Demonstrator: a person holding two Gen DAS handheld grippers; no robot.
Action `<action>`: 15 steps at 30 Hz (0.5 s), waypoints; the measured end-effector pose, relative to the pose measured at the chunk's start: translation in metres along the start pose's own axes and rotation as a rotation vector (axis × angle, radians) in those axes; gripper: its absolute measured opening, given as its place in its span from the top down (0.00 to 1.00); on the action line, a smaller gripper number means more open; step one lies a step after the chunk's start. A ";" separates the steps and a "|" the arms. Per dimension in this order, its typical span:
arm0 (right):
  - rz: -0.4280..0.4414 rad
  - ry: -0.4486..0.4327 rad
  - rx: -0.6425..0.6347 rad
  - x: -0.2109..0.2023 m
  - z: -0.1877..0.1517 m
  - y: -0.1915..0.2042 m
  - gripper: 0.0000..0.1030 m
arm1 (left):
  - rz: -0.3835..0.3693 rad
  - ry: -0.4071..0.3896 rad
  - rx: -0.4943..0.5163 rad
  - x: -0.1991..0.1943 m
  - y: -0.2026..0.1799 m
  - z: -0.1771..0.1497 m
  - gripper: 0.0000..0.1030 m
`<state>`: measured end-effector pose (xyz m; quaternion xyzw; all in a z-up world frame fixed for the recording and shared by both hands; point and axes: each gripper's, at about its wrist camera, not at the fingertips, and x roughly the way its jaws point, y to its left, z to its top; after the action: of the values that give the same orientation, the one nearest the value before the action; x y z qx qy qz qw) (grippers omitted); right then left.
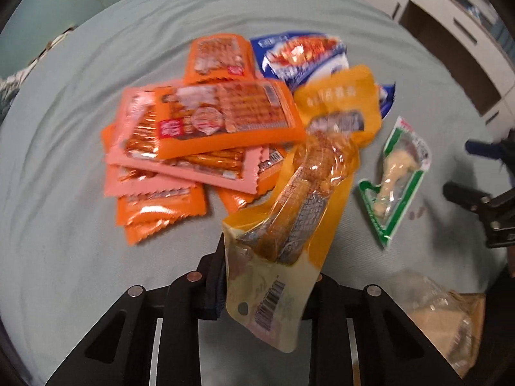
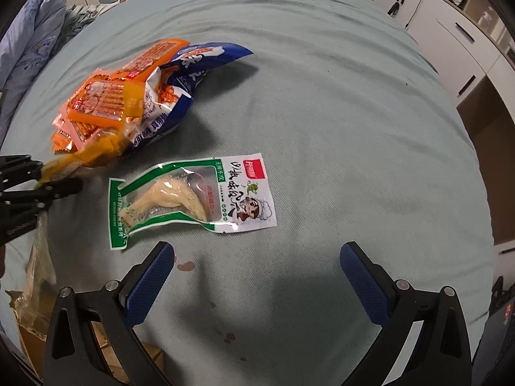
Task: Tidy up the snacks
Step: 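Grasp the yellow-orange drumstick packet with the left gripper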
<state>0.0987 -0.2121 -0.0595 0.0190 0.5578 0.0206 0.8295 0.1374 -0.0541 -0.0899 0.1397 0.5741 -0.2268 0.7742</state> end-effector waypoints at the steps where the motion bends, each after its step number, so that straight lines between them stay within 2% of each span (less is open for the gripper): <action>1: 0.000 -0.001 0.004 0.000 0.000 -0.001 0.00 | -0.006 -0.010 -0.014 -0.009 0.004 -0.003 0.78; 3: 0.006 -0.010 0.013 -0.003 0.000 -0.003 0.00 | -0.007 -0.045 -0.046 -0.033 0.007 -0.008 0.81; 4: 0.010 -0.016 0.016 -0.006 0.000 -0.002 0.00 | -0.008 -0.066 -0.059 -0.048 0.009 -0.012 0.86; 5: 0.016 -0.023 0.018 -0.008 0.000 -0.003 0.00 | -0.004 -0.091 -0.070 -0.064 0.011 -0.017 0.97; 6: 0.022 -0.033 0.018 -0.010 -0.001 -0.004 0.00 | -0.009 -0.110 -0.082 -0.073 0.008 -0.016 1.00; 10: 0.032 -0.055 0.003 -0.019 -0.005 -0.002 0.00 | -0.046 -0.235 -0.123 -0.133 0.005 -0.037 1.00; 13: 0.014 -0.051 -0.038 -0.018 -0.007 0.003 0.00 | -0.091 -0.297 -0.142 -0.168 0.006 -0.051 1.00; 15: 0.020 -0.017 -0.055 -0.012 -0.008 0.005 0.00 | -0.092 -0.313 -0.136 -0.177 0.002 -0.063 1.00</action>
<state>0.0865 -0.2073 -0.0515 0.0019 0.5497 0.0443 0.8342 0.0444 0.0111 0.0592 0.0235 0.4665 -0.2415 0.8506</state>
